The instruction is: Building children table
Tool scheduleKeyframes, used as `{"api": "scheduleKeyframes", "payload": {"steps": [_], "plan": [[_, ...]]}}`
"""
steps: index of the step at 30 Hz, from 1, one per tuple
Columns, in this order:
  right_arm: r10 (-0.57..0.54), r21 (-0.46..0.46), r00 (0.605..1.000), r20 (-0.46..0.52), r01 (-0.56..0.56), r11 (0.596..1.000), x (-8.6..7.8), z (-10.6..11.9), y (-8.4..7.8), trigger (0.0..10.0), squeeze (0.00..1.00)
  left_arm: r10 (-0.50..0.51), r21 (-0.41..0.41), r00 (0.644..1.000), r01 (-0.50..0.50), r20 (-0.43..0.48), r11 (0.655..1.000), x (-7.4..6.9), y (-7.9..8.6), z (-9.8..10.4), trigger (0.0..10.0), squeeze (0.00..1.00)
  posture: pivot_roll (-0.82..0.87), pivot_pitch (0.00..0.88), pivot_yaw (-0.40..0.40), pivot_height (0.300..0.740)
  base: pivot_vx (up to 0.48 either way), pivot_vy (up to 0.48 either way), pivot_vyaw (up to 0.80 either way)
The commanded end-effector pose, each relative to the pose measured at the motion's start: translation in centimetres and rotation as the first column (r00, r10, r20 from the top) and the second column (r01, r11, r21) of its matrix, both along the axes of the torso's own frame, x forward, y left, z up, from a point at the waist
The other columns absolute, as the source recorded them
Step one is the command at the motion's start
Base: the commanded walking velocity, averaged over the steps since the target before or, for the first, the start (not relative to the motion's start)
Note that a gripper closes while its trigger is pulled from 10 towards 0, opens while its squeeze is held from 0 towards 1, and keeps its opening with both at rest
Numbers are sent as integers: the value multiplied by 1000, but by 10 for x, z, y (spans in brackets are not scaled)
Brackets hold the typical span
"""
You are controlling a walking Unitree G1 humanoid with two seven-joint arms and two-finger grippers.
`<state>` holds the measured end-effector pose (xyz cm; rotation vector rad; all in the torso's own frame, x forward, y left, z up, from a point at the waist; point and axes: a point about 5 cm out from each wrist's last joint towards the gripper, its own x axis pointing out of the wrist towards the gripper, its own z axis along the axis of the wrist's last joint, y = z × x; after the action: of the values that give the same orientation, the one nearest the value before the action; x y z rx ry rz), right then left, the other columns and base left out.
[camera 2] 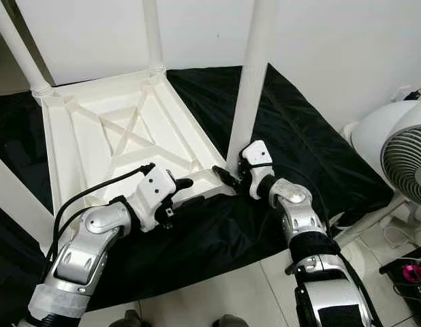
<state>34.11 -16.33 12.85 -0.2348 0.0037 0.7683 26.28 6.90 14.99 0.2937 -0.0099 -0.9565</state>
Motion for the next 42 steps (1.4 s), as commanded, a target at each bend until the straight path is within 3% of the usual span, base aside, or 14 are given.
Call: {"api": "scheduleKeyframes", "payload": {"steps": [1, 5, 6, 8, 9, 19, 21, 24, 26, 28, 31, 34, 41, 42], "plan": [[28, -15, 998, -53, -28, 999, -2, -10, 3, 0, 0, 119, -13, 993, -119, 23, 993, 5, 3, 1, 10000, 0, -20, 0, -14, 740, 0, 0, 0], [34, 31, 997, -63, -32, 999, -7, -15, 4, 0, 0, 127, -19, 992, -126, 24, 992, 5, 3, 1, 10000, 0, -18, 0, -20, 740, 0, 0, 0], [19, 54, 998, -54, -16, 998, -9, -17, 8, 4824, 0, 129, -21, 991, -128, 23, 992, 5, 3, 1, 10000, 0, -19, 0, -20, 740, 0, 0, 0], [6, 63, 999, -50, -3, 998, -10, -17, 9, 4824, 0, 129, -20, 991, -129, 23, 991, 6, 4, 1, 10000, 0, -19, 0, -20, 740, 0, 0, 0], [-5, 83, 999, -49, 9, 997, -11, -17, 11, 10000, 0, 130, -19, 991, -130, 22, 991, 5, 4, 1, 10000, 0, -20, 0, -24, 740, 0, 0, 0], [-368, 256, 930, 5, 355, 899, -17, -6, 22, 10000, 0, 135, -21, 991, -134, 16, 991, 4, 4, 0, 10000, 0, -23, 0, -21, 740, 0, 0, 0], [-368, 256, 930, 5, 355, 899, -17, -6, 22, 10000, 0, 135, -21, 991, -134, 16, 991, 4, 4, 0, 10000, 0, -23, 0, -21, 740, 0, 0, 0], [-562, 232, 826, -37, 554, 799, -23, -11, 27, 10000, 0, 135, -21, 991, -134, 16, 991, 4, 5, 1, 10000, 0, -28, 0, -17, 740, 0, 0, 0], [-562, 232, 826, -37, 554, 799, -23, -11, 27, 10000, 0, 135, -21, 991, -134, 16, 991, 4, 5, 1, 10000, 0, -28, 0, -17, 740, 0, 0, 0], [-692, 219, 716, -92, 692, 687, -30, -17, 43, 10000, 0, 130, -21, 991, -130, 17, 991, 6, 3, 1, 10000, 0, -30, 0, -12, 740, 0, 0, 0], [-585, 253, 803, -112, 593, 765, -32, -14, 71, 10000, 0, 129, -28, 991, -129, 23, 991, 8, 1, 3, 10000, 0, -34, 0, -8, 740, 0, 0, 0], [-547, 261, 831, -102, 553, 791, -33, -12, 79, 10000, 0, 129, -32, 991, -128, 26, 991, 9, 0, 4, 10000, 0, -38, 0, -6, 740, 0, 0, 0], [-545, 278, 832, -103, 551, 787, -37, -7, 81, 10000, 0, 130, -42, 991, -129, 29, 991, 10, -3, 6, 10000, 0, -40, 0, -9, 740, 0, 0, 0], [-550, 290, 828, -104, 555, 780, -38, -5, 78, 10000, 1000, 133, -43, 991, -132, 29, 990, 11, -3, 6, 10000, 0, -40, 0, -9, 740, 0, 0, 0]]}}
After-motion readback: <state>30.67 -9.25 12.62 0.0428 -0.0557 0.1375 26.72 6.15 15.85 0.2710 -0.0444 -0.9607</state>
